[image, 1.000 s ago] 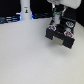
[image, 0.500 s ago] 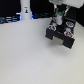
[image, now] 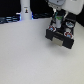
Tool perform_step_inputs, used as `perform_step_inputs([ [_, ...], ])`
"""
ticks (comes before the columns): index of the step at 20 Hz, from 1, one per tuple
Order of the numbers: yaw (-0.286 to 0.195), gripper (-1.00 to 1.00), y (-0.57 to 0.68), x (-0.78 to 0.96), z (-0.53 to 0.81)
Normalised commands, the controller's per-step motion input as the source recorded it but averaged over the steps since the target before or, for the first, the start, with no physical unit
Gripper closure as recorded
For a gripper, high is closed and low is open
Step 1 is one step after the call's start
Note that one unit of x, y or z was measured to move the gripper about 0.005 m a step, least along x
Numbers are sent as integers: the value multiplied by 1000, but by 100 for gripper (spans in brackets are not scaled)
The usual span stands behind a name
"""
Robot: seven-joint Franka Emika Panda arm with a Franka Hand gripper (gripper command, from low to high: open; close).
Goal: Open the kcup holder, insert the kcup into the holder, and close the kcup holder
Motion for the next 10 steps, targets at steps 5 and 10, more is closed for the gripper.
perform_step_inputs([
  [5, -30, 100, 340, 384, 333],
  [10, -24, 100, 385, 438, 243],
])
